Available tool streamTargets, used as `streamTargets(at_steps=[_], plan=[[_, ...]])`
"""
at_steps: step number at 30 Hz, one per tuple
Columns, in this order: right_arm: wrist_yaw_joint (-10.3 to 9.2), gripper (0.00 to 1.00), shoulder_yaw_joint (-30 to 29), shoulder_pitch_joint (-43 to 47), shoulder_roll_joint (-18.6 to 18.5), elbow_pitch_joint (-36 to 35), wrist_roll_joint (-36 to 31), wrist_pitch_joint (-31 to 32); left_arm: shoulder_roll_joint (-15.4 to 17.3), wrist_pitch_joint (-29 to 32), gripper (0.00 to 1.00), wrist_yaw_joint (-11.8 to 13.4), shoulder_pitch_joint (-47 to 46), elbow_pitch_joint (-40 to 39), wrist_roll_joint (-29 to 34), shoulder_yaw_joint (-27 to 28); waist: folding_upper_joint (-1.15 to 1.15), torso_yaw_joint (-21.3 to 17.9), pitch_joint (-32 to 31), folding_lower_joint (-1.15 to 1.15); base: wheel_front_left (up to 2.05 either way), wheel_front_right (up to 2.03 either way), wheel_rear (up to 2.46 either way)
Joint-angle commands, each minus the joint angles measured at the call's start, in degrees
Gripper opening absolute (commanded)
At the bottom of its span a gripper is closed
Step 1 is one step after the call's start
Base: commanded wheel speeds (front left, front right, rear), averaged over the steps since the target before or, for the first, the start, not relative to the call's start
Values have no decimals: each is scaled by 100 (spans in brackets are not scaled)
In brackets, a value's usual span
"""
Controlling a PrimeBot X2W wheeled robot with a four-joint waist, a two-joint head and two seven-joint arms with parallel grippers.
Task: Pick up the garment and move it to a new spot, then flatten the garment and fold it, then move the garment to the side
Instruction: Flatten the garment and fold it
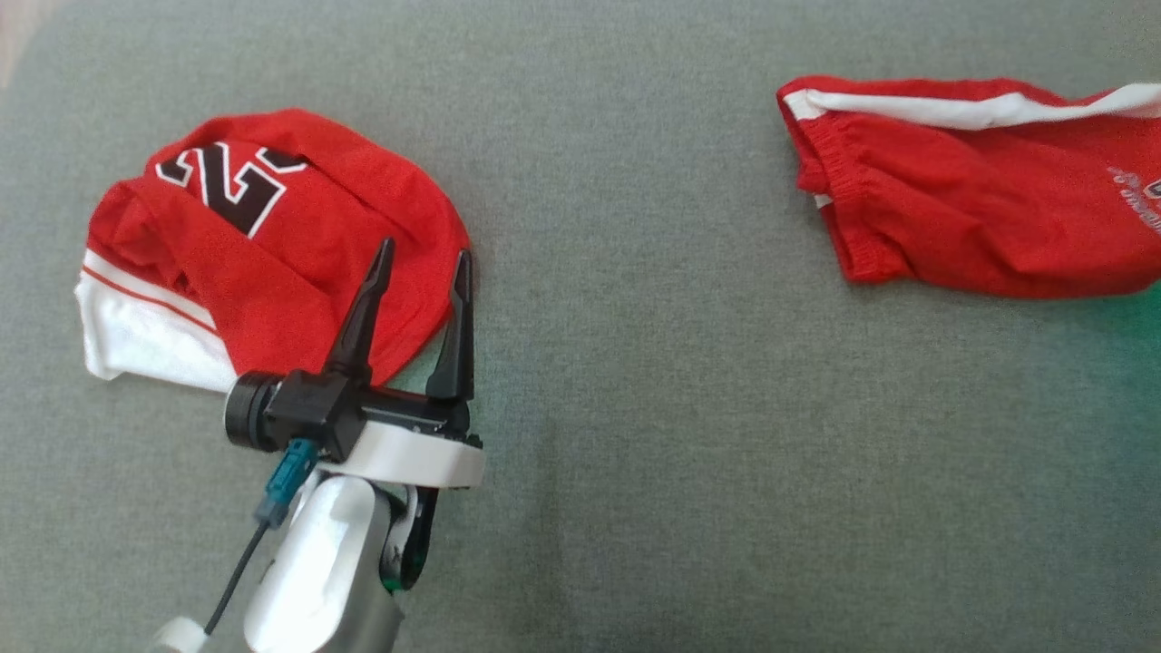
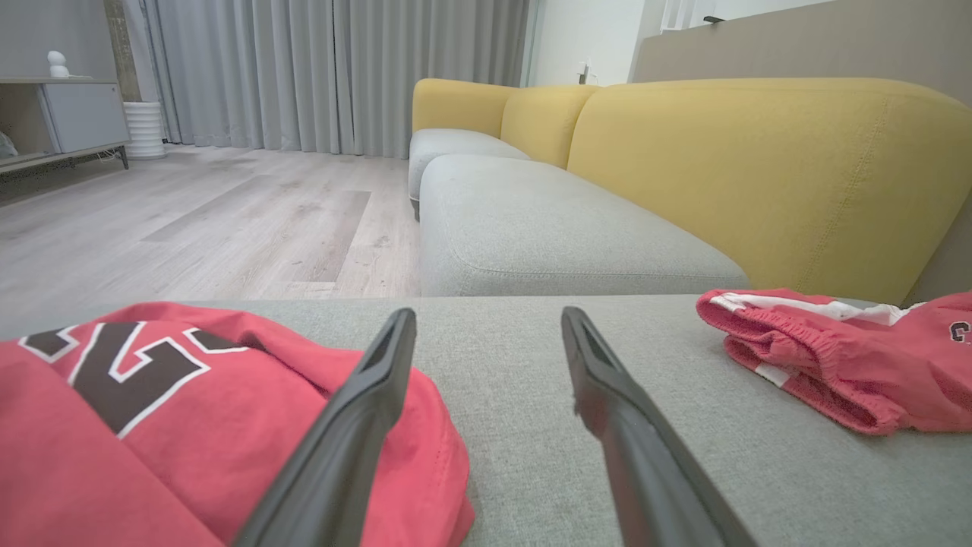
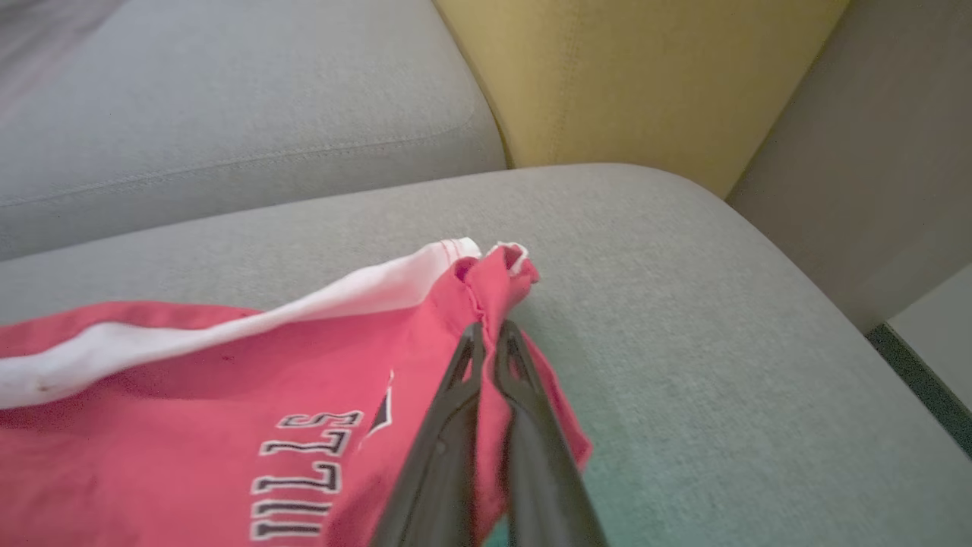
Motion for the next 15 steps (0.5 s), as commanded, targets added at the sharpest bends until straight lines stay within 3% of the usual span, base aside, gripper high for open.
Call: streamTargets(at_steps=[1, 15], plan=[[-4, 0, 124, -27, 1, -227, 71, -126, 48, -30, 100, 7, 14, -160, 62, 225, 0, -6, -97, 0, 0, 0, 0], [-4, 0, 1453, 233, 873, -1070, 1288, -273, 48, -30, 100, 46, 327, -106, 51, 208, 0, 46, -737, 0, 0, 0, 0]])
